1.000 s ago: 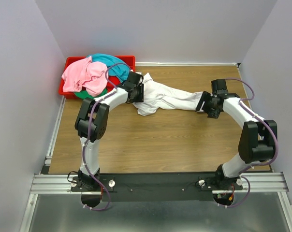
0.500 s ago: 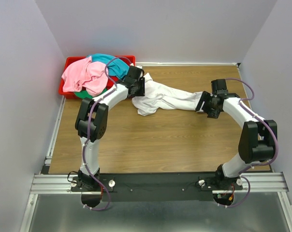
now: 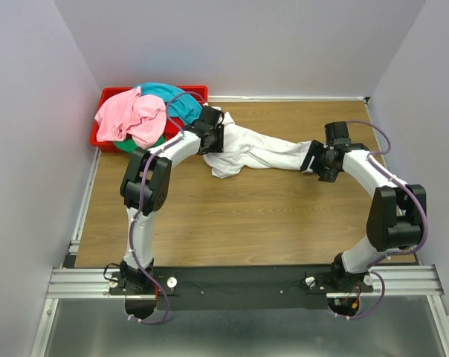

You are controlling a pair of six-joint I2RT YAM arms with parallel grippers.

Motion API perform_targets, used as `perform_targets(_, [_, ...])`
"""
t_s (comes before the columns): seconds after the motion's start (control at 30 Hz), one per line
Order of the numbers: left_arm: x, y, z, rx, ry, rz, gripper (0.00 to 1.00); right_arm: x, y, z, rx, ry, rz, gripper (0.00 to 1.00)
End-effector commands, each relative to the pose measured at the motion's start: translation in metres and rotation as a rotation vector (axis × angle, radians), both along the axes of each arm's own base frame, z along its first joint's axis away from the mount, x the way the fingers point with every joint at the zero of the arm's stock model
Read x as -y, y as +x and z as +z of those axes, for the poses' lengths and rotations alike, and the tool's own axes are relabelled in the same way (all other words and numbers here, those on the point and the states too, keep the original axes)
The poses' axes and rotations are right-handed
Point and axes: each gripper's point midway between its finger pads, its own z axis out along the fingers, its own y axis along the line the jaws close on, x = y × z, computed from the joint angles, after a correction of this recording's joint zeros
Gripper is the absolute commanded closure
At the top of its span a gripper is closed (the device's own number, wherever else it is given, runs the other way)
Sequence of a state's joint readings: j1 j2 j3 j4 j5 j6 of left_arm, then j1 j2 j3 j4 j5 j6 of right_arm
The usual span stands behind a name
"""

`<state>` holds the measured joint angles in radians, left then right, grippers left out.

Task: Fold and stack the t-shirts
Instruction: Flatten the tshirt out

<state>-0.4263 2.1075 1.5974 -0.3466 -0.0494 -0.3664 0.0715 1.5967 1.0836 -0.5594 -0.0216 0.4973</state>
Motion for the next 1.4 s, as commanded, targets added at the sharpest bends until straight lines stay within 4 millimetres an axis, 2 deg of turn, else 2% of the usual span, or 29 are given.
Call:
perform_targets(0.0, [-0.008, 0.008, -0.005, 0.0, 0.037, 0.02, 0.5, -0.003, 0.004, 0.006, 0.023, 0.026, -0.001, 0.2])
perform_targets(0.1, [-0.006, 0.008, -0.004, 0.001, 0.03, 0.017, 0.5, -0.003, 0.004, 0.007, 0.024, 0.026, -0.001, 0.2])
perform_targets(0.2, [-0.007, 0.01, 0.001, 0.016, 0.025, 0.022, 0.55, -0.002, 0.003, 0.006, 0.021, 0.025, -0.004, 0.2])
perform_targets(0.37, [-0.008, 0.011, 0.013, 0.039, 0.022, 0.031, 0.79, -0.002, 0.001, 0.004, 0.017, 0.026, -0.004, 0.24])
perform_targets(0.53, [-0.009, 0.011, 0.026, 0.059, 0.019, 0.035, 0.94, -0.001, -0.001, 0.002, 0.012, 0.023, -0.005, 0.28])
perform_targets(0.6, [-0.009, 0.011, 0.031, 0.065, 0.014, 0.034, 0.94, -0.001, -0.001, 0.0, 0.008, 0.015, -0.001, 0.29])
perform_targets(0.8, [-0.006, 0.008, 0.067, 0.118, -0.032, 0.029, 0.94, 0.003, 0.007, -0.01, 0.002, -0.007, -0.002, 0.29])
perform_targets(0.9, [-0.003, 0.005, 0.074, 0.122, -0.057, 0.016, 0.97, 0.001, 0.017, -0.017, 0.013, -0.001, 0.004, 0.29])
perform_targets(1.03, [-0.001, 0.0, 0.076, 0.118, -0.076, 0.006, 0.97, -0.004, 0.026, -0.033, -0.01, 0.015, 0.019, 0.31])
perform_targets(1.23, [-0.001, -0.003, 0.077, 0.115, -0.077, 0.0, 0.97, -0.008, 0.051, -0.036, 0.022, 0.03, 0.028, 0.32])
perform_targets(1.37, [-0.002, -0.005, 0.071, 0.097, -0.068, -0.001, 0.96, -0.01, 0.056, -0.045, 0.008, 0.032, 0.037, 0.4])
